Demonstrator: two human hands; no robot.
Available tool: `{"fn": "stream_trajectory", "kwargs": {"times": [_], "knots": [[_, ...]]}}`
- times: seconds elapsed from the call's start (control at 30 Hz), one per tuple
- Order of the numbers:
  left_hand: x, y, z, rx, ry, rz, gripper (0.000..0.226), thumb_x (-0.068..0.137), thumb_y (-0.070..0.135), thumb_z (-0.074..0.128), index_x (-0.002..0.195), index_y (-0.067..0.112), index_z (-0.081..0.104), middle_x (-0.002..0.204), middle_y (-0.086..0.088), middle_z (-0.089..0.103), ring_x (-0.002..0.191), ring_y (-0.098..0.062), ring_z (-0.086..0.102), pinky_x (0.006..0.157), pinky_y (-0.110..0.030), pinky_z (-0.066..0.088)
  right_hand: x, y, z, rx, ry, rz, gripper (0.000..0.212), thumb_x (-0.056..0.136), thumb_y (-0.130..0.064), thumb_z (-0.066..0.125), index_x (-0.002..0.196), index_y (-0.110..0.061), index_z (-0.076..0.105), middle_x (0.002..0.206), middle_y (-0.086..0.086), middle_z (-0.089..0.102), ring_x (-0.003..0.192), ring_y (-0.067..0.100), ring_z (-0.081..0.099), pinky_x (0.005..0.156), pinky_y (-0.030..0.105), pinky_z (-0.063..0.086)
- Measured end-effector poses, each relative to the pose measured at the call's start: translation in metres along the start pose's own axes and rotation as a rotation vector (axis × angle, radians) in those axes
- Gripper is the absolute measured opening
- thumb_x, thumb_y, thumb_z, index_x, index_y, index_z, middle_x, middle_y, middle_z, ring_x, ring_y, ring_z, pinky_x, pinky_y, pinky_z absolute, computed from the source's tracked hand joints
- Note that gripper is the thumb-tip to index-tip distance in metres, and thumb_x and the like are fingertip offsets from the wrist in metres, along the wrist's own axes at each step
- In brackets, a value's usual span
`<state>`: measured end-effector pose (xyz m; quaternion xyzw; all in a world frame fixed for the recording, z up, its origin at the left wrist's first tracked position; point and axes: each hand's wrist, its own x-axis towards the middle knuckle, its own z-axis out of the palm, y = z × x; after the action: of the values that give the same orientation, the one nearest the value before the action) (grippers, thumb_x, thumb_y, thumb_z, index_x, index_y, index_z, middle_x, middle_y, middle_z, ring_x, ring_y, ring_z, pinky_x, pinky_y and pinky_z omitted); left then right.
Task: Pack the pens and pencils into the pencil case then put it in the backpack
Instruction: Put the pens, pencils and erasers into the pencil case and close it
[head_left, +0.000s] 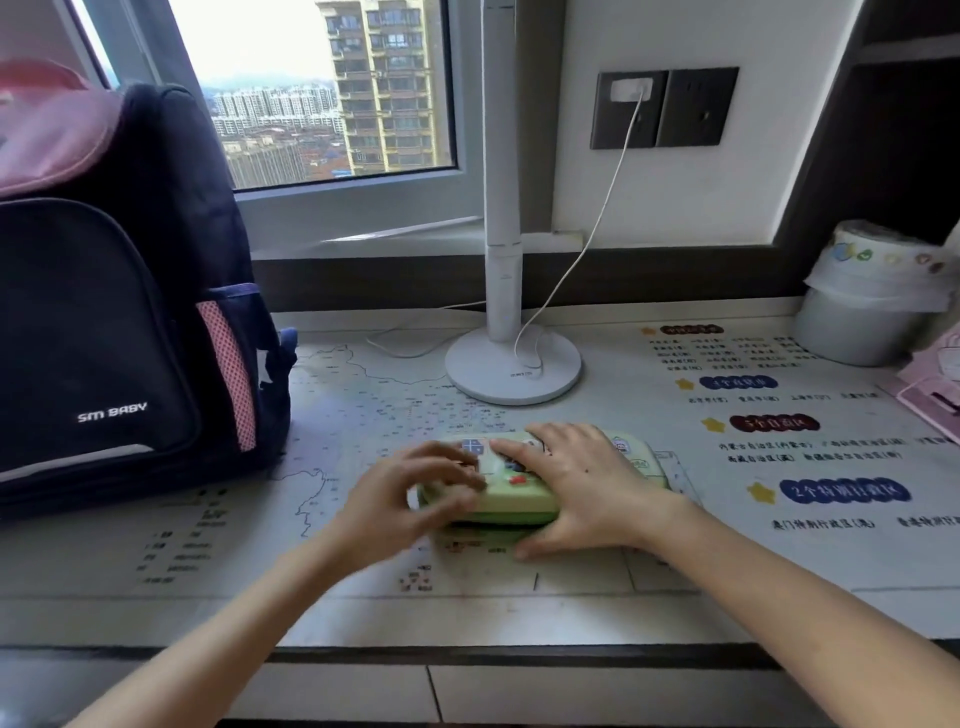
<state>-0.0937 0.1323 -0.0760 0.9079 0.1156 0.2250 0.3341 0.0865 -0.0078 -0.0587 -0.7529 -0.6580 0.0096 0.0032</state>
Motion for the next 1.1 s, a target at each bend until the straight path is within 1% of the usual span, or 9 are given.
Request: {"fn": "stream_trajectory", "kwargs": {"times": [0.1, 0.17, 0.33, 0.47, 0.63, 0.73, 0.8, 0.87, 1.1], "knots": [[0.027, -0.008, -0.012, -0.233, 0.006, -0.275, 0.045, 0.089, 0.053, 0.041, 0.118, 0.025, 0.059, 0.122, 0.013, 0.058, 0.113, -0.008, 0.053, 0.092, -0.024, 0.045, -0.001, -0.001, 0.005, -0.038, 0.046, -0.001, 0.100, 0.066, -0.075, 0.056, 0.145, -0.041, 0.006, 0.151, 0.007, 0.020, 0.135, 0.024, 0.021, 0.112, 0.038, 0.014], [0.048, -0.015, -0.011, -0.392, -0.148, -0.438, 0.040, 0.096, 0.038, 0.034, 0.129, 0.022, 0.050, 0.126, 0.005, 0.056, 0.116, -0.012, 0.052, 0.092, -0.022, 0.044, -0.001, -0.001, 0.007, -0.044, 0.055, 0.002, 0.099, 0.066, -0.075, 0.056, 0.145, -0.041, 0.007, 0.150, 0.008, 0.022, 0.134, 0.025, 0.022, 0.112, 0.038, 0.014], [0.075, -0.027, -0.005, -0.567, -0.314, -0.584, 0.024, 0.096, 0.018, 0.044, 0.100, 0.004, 0.063, 0.090, -0.008, 0.066, 0.070, -0.009, 0.066, 0.058, -0.016, 0.052, -0.001, -0.001, 0.007, -0.035, 0.052, 0.008, 0.098, 0.066, -0.073, 0.057, 0.145, -0.041, 0.008, 0.150, 0.006, 0.022, 0.134, 0.025, 0.023, 0.112, 0.038, 0.015], [0.075, -0.036, -0.014, -0.576, -0.329, -0.636, 0.020, 0.095, 0.014, 0.044, 0.095, 0.004, 0.062, 0.086, -0.006, 0.065, 0.069, -0.008, 0.064, 0.058, -0.016, 0.051, -0.001, -0.001, 0.008, -0.015, 0.055, 0.013, 0.098, 0.065, -0.074, 0.057, 0.145, -0.042, 0.010, 0.150, 0.006, 0.024, 0.134, 0.025, 0.024, 0.112, 0.038, 0.015], [0.067, -0.042, -0.021, -0.431, -0.349, -0.537, 0.026, 0.094, 0.010, 0.046, 0.115, 0.002, 0.059, 0.099, -0.002, 0.066, 0.089, -0.011, 0.062, 0.071, -0.016, 0.052, 0.000, 0.000, 0.009, 0.010, 0.055, 0.022, 0.098, 0.063, -0.075, 0.056, 0.144, -0.043, 0.012, 0.150, 0.005, 0.025, 0.134, 0.024, 0.025, 0.112, 0.038, 0.015], [0.065, -0.043, -0.015, 0.030, -0.239, -0.297, 0.024, 0.093, 0.005, 0.050, 0.110, 0.004, 0.065, 0.104, -0.007, 0.068, 0.092, -0.014, 0.062, 0.082, -0.022, 0.051, 0.001, 0.000, 0.009, 0.007, 0.062, 0.029, 0.098, 0.060, -0.078, 0.053, 0.144, -0.044, 0.013, 0.149, 0.004, 0.027, 0.133, 0.023, 0.027, 0.112, 0.038, 0.017], [0.060, -0.048, -0.013, 0.278, -0.159, -0.099, 0.023, 0.091, 0.002, 0.051, 0.107, 0.004, 0.067, 0.105, -0.010, 0.069, 0.091, -0.017, 0.061, 0.079, -0.018, 0.044, 0.001, -0.001, 0.010, 0.028, 0.069, 0.038, 0.097, 0.061, -0.075, 0.057, 0.144, -0.042, 0.018, 0.148, 0.004, 0.029, 0.133, 0.023, 0.028, 0.111, 0.038, 0.018], [0.050, -0.051, -0.017, 0.360, -0.137, -0.013, 0.022, 0.091, 0.002, 0.051, 0.106, 0.003, 0.067, 0.102, -0.011, 0.067, 0.089, -0.018, 0.059, 0.076, -0.014, 0.040, 0.000, -0.001, 0.011, 0.040, 0.086, 0.041, 0.096, 0.062, -0.073, 0.061, 0.143, -0.042, 0.020, 0.147, 0.004, 0.030, 0.133, 0.024, 0.028, 0.110, 0.037, 0.019], [-0.022, -0.027, -0.019, 0.578, -0.017, -0.011, 0.015, 0.091, 0.012, 0.055, 0.092, 0.006, 0.068, 0.088, -0.009, 0.069, 0.081, -0.026, 0.062, 0.068, -0.023, 0.039, 0.000, -0.002, 0.012, 0.007, 0.116, 0.048, 0.095, 0.062, -0.072, 0.060, 0.143, -0.042, 0.020, 0.146, 0.004, 0.032, 0.132, 0.023, 0.030, 0.109, 0.036, 0.021]]}}
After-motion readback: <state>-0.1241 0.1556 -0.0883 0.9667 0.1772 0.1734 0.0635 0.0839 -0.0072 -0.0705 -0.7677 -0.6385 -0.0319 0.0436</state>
